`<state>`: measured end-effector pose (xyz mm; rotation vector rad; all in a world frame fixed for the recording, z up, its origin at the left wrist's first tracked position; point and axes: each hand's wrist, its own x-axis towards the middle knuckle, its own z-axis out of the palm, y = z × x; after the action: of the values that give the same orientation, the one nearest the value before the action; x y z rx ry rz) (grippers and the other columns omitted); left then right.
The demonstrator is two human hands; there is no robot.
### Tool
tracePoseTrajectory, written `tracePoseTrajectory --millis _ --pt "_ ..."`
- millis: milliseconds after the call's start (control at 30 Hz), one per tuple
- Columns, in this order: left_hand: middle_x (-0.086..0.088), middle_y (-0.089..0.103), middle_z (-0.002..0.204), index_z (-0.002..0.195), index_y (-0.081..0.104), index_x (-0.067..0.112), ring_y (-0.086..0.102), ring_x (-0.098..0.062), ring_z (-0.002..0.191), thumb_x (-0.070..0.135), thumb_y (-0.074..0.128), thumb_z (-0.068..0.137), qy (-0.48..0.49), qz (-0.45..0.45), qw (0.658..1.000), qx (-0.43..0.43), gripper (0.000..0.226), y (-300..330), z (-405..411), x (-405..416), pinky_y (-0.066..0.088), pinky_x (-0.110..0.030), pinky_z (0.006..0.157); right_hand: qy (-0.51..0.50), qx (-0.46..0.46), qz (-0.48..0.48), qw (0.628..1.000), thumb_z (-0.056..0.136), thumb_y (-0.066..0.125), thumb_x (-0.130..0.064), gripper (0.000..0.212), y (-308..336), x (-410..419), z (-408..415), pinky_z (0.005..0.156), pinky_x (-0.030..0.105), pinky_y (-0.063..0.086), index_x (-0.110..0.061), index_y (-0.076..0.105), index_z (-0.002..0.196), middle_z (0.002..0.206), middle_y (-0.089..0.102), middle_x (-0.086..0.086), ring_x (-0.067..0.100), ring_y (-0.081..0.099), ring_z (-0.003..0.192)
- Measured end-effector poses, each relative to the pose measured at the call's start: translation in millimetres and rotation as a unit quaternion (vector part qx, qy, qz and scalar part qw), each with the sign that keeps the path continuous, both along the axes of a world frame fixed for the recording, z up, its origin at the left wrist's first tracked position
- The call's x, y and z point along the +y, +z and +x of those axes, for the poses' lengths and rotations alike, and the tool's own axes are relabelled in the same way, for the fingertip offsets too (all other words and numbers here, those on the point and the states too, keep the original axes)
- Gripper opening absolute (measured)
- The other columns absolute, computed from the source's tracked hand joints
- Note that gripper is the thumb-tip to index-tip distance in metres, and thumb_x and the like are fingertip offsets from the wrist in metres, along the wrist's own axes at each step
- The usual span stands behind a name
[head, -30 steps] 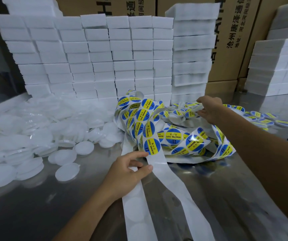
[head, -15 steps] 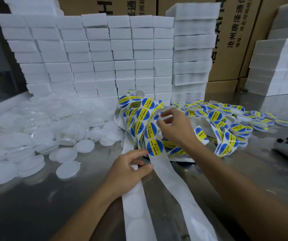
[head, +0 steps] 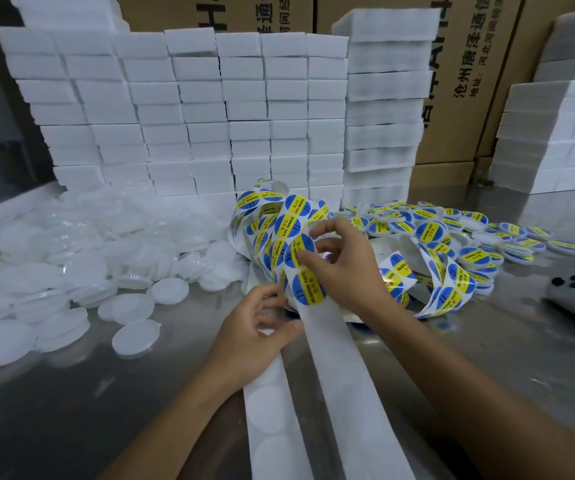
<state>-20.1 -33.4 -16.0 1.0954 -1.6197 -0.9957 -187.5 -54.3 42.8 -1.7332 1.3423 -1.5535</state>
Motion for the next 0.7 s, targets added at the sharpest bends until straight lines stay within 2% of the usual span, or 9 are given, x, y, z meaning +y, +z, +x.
tracePoseTrajectory --millis 67,167,300,400,467,500,567,633,700 --pt "0.012 0.072 0.103 0.113 0.062 0.032 0.069 -0.005 0.084 0.013 0.078 0.080 0.004 -0.006 0.999 0.032 0.041 2 0 2 0.054 -0.020 0.074 0.037 -0.067 0.007 0.997 0.087 0.069 -0.003 0.017 1 2 1 0.054 0.024 0.049 -0.019 0.067 0.084 0.078 0.068 -0.006 0.007 0.059 0.059" --pt "0.010 0.076 0.092 0.101 0.067 0.031 0.070 -0.005 0.081 0.008 0.073 0.083 0.007 -0.020 0.997 0.078 0.030 6 -1 6 0.052 -0.016 0.067 0.103 -0.157 0.066 0.980 0.092 0.064 -0.002 0.018 -2 5 4 0.055 0.021 0.049 -0.017 0.073 0.089 0.079 0.070 0.001 0.010 0.055 0.055" --pt "0.005 0.077 0.086 0.093 0.071 0.023 0.070 -0.006 0.076 -0.001 0.069 0.084 0.036 -0.024 0.989 0.143 0.025 11 1 9 0.056 -0.019 0.068 0.150 -0.184 0.079 0.968 0.093 0.061 0.001 0.024 -5 7 9 0.061 0.020 0.052 -0.018 0.074 0.100 0.087 0.072 -0.001 0.012 0.059 0.061" --pt "0.000 0.077 0.090 0.096 0.072 0.016 0.071 -0.012 0.081 -0.003 0.065 0.087 0.038 -0.005 0.983 0.182 0.022 14 3 10 0.056 -0.022 0.072 0.146 -0.110 0.056 0.981 0.091 0.064 0.000 0.029 -10 10 13 0.057 0.018 0.051 -0.016 0.069 0.114 0.079 0.072 -0.011 0.012 0.063 0.056" --pt "-0.005 0.077 0.093 0.100 0.071 0.012 0.071 -0.017 0.084 -0.001 0.063 0.089 0.044 0.019 0.976 0.210 0.019 16 5 10 0.057 -0.028 0.076 0.127 -0.018 0.034 0.991 0.087 0.071 -0.005 0.039 -14 12 16 0.056 0.019 0.049 -0.023 0.065 0.121 0.094 0.072 -0.003 0.016 0.063 0.056" --pt "-0.006 0.077 0.094 0.101 0.071 0.012 0.072 -0.019 0.084 0.001 0.063 0.089 0.049 0.031 0.973 0.224 0.019 17 7 10 0.057 -0.030 0.077 0.113 0.027 0.013 0.993 0.085 0.074 -0.009 0.044 -16 13 17 0.057 0.019 0.049 -0.026 0.064 0.124 0.116 0.066 0.001 0.018 0.065 0.058" --pt "-0.009 0.076 0.094 0.100 0.071 0.011 0.073 -0.022 0.084 0.003 0.064 0.089 0.059 0.055 0.964 0.255 0.016 19 9 11 0.059 -0.032 0.074 0.089 0.101 -0.033 0.990 0.080 0.081 -0.019 0.054 -19 14 18 0.064 0.017 0.051 -0.030 0.061 0.128 0.147 0.038 -0.004 0.015 0.067 0.062" --pt "-0.010 0.077 0.092 0.096 0.072 0.011 0.074 -0.023 0.082 0.009 0.067 0.086 0.072 0.068 0.957 0.274 0.012 22 11 11 0.060 -0.030 0.069 0.079 0.162 -0.078 0.980 0.076 0.084 -0.034 0.061 -21 17 19 0.069 0.017 0.052 -0.034 0.059 0.131 0.157 0.017 -0.010 0.008 0.063 0.064" --pt "-0.011 0.076 0.091 0.095 0.072 0.009 0.074 -0.022 0.079 0.017 0.073 0.077 0.082 0.078 0.951 0.289 0.020 23 13 12 0.061 -0.030 0.068 0.063 0.221 -0.118 0.966 0.075 0.082 -0.045 0.060 -20 19 19 0.071 0.026 0.054 -0.036 0.060 0.130 0.161 0.005 -0.014 0.003 0.059 0.069"
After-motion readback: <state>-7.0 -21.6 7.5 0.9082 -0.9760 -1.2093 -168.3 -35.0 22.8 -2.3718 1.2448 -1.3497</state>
